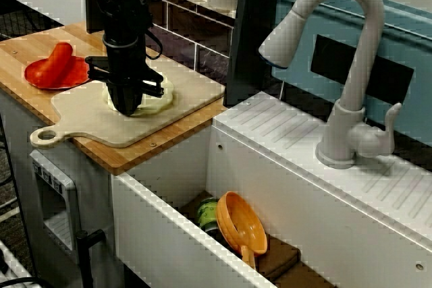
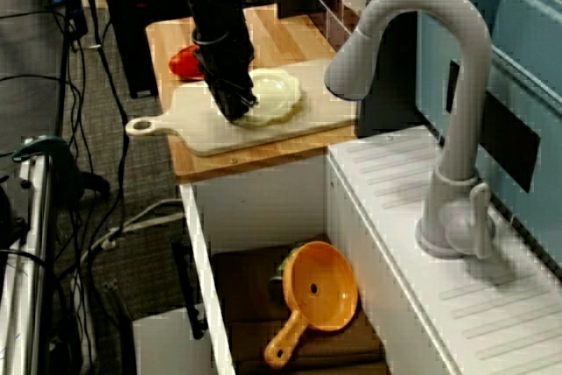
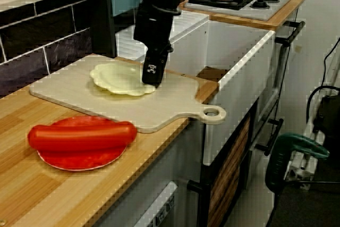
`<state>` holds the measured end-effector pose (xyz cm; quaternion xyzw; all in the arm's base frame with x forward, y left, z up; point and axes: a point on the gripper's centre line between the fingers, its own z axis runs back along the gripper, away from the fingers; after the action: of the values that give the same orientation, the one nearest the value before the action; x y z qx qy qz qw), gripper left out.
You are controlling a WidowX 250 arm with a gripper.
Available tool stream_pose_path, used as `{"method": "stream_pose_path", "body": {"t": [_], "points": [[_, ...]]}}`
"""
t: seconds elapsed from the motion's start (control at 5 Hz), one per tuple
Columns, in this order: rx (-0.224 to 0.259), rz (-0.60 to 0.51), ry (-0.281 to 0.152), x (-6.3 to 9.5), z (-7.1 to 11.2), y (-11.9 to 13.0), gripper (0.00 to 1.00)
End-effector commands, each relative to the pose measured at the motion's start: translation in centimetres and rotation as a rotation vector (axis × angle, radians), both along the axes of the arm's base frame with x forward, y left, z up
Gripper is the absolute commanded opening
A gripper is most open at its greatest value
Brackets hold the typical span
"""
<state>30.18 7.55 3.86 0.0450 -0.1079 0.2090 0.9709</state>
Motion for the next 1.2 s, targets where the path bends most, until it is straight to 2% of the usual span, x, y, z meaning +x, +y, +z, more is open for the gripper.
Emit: {"method": "stream_pose_path", "body": {"t": [0.0,0.6,1.0], "points": [[0.008,0.009,-0.04,0.9,2.0,1.1,0.0],[0.005,0.013,-0.047,1.6,2.7,1.4,0.0],[0.002,0.032,-0.044,3.1,2.8,1.7,0.0]]}}
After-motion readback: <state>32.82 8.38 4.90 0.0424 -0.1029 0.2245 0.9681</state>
